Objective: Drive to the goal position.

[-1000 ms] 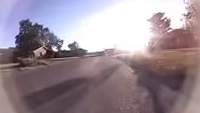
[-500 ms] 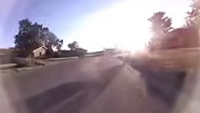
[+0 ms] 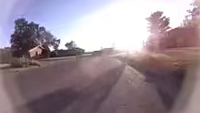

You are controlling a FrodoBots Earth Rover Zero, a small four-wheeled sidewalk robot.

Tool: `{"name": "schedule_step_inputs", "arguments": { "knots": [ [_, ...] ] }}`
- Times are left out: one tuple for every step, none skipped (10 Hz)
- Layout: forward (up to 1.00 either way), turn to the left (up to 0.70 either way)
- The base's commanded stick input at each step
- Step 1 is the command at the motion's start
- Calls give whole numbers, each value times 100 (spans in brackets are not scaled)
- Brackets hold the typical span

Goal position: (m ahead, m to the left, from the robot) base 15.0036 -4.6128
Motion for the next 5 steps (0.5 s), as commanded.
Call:
{"name": "schedule_step_inputs", "arguments": {
  "knots": [
    [100, 0],
    [100, 0],
    [100, 0],
    [100, 0],
    [100, 0]
  ]
}}
